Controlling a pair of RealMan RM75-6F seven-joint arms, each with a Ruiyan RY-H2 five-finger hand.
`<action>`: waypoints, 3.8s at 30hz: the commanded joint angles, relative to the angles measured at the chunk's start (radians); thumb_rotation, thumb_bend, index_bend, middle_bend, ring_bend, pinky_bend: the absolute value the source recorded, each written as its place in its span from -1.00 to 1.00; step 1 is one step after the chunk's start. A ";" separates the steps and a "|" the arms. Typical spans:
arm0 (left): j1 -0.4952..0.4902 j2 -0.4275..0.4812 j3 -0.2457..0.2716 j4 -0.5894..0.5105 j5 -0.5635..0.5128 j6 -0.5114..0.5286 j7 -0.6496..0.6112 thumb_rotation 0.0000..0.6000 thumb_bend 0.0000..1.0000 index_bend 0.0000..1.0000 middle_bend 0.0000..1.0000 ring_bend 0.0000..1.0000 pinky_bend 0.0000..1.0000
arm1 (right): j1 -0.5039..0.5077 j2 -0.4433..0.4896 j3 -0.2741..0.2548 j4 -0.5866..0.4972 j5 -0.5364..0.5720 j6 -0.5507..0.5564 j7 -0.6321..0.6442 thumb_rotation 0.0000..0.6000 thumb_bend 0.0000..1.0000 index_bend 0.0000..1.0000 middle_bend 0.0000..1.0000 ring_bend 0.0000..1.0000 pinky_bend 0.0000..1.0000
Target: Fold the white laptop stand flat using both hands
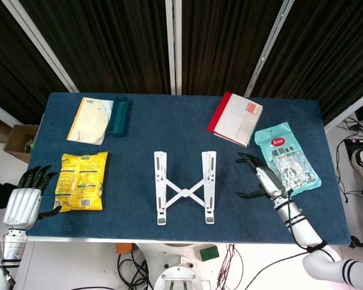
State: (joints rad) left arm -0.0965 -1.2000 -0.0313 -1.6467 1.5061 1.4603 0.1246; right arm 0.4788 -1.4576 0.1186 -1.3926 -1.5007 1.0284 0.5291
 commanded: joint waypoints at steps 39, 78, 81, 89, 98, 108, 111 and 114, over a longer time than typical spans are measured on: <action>-0.136 0.059 -0.019 0.045 0.034 -0.191 -0.438 1.00 -1.00 -0.63 -0.79 -0.88 -0.72 | 0.279 -0.005 -0.115 -0.130 -0.227 -0.017 0.671 1.00 -1.00 -0.97 -0.69 -0.97 -0.96; -0.402 -0.082 0.123 0.200 0.270 -0.245 -0.955 1.00 -1.00 -0.69 -0.82 -0.88 -0.64 | 0.300 0.064 -0.338 -0.303 -0.407 0.152 0.648 1.00 -1.00 -0.97 -0.69 -0.97 -0.96; -0.397 -0.116 0.112 0.218 0.279 -0.192 -0.955 1.00 -1.00 -0.65 -0.79 -0.88 -0.64 | 0.299 0.067 -0.343 -0.298 -0.402 0.159 0.642 1.00 -1.00 -0.97 -0.69 -0.97 -0.96; -0.398 -0.167 0.092 0.245 0.326 -0.061 -1.000 1.00 -1.00 -0.65 -0.79 -0.88 -0.55 | 0.300 0.075 -0.353 -0.299 -0.391 0.166 0.642 1.00 -1.00 -0.97 -0.68 -0.97 -0.96; -0.470 -0.200 0.114 0.291 0.350 -0.097 -1.121 1.00 -1.00 -0.65 -0.76 -0.84 -0.32 | 0.304 0.072 -0.357 -0.299 -0.377 0.161 0.640 1.00 -1.00 -0.97 -0.68 -0.97 -0.96; -0.491 -0.234 0.128 0.321 0.348 -0.076 -1.171 1.00 -1.00 -0.65 -0.76 -0.84 -0.32 | 0.308 0.068 -0.360 -0.297 -0.368 0.152 0.629 1.00 -1.00 -0.97 -0.68 -0.97 -0.96; -0.498 -0.243 0.129 0.323 0.351 -0.063 -1.174 1.00 -1.00 -0.65 -0.76 -0.84 -0.33 | 0.307 0.070 -0.363 -0.299 -0.371 0.153 0.621 1.00 -1.00 -0.97 -0.68 -0.97 -0.96; -0.504 -0.249 0.130 0.321 0.355 -0.054 -1.177 1.00 -1.00 -0.65 -0.76 -0.84 -0.34 | 0.306 0.070 -0.366 -0.301 -0.371 0.155 0.620 1.00 -1.00 -0.97 -0.68 -0.97 -0.96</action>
State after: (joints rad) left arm -0.6001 -1.4484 0.0980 -1.3256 1.8604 1.4057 -1.0512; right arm 0.7849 -1.3875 -0.2470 -1.6930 -1.8720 1.1837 1.1488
